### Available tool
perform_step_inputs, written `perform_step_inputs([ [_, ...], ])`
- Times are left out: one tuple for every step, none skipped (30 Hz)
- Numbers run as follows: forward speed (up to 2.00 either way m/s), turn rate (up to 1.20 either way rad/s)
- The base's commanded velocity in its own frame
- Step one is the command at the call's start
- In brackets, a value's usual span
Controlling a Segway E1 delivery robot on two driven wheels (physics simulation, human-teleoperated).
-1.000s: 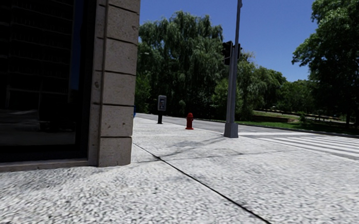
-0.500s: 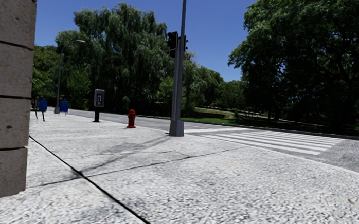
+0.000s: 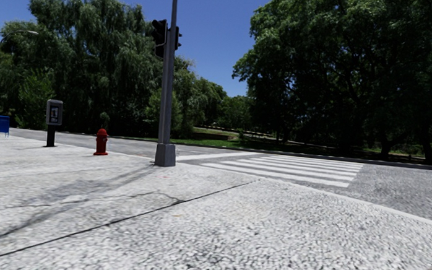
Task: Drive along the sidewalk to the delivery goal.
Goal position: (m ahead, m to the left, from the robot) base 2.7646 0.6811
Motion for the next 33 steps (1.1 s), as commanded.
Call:
perform_step_inputs([
  [1.54,0.00],
  [1.54,0.00],
  [1.54,0.00],
  [1.54,0.00],
  [1.54,0.00],
  [1.54,0.00],
  [1.54,0.00],
  [1.54,0.00],
  [1.54,0.00],
  [1.54,0.00],
  [1.54,0.00],
  [1.54,0.00],
  [1.54,0.00],
  [1.54,0.00],
  [1.54,0.00],
  [1.54,0.00],
  [1.54,0.00],
  [1.54,0.00],
  [1.54,0.00],
  [1.54,0.00],
  [1.54,0.00],
  [1.54,0.00],
  [1.54,0.15],
  [1.54,0.24],
  [1.54,0.24],
  [1.54,0.27],
  [1.54,0.33],
  [1.54,0.36],
  [1.54,0.36],
  [1.54,0.38],
  [1.54,0.42],
  [1.54,0.44],
  [1.54,0.46],
])
